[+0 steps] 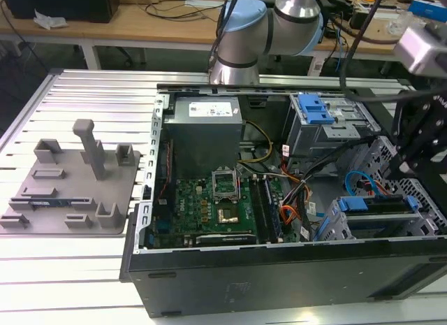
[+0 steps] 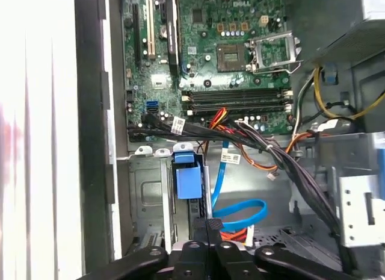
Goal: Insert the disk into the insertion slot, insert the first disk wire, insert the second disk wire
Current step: 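Insert the second disk wire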
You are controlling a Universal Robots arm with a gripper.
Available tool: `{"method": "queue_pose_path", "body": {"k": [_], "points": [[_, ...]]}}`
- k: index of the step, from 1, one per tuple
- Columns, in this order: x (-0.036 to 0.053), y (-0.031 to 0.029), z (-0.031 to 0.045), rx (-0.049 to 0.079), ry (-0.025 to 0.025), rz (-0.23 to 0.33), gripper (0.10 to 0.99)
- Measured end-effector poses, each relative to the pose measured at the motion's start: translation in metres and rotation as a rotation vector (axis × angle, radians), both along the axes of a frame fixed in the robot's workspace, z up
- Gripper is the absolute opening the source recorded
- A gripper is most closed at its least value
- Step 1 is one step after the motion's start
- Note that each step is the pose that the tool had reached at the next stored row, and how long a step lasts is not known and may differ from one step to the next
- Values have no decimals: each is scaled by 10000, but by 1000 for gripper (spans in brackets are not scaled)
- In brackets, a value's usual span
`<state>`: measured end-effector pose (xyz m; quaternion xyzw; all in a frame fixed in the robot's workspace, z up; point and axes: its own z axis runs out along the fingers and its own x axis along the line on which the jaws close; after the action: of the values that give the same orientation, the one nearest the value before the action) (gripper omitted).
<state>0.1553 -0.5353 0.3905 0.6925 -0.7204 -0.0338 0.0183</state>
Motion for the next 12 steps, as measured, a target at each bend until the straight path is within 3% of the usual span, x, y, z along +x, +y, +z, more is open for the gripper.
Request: {"method": "queue_pose_path", "body": {"k": [2, 12], "points": [[0, 5, 74, -14, 0, 0, 106], [-3, 8, 75, -25, -3, 0, 106]]}}
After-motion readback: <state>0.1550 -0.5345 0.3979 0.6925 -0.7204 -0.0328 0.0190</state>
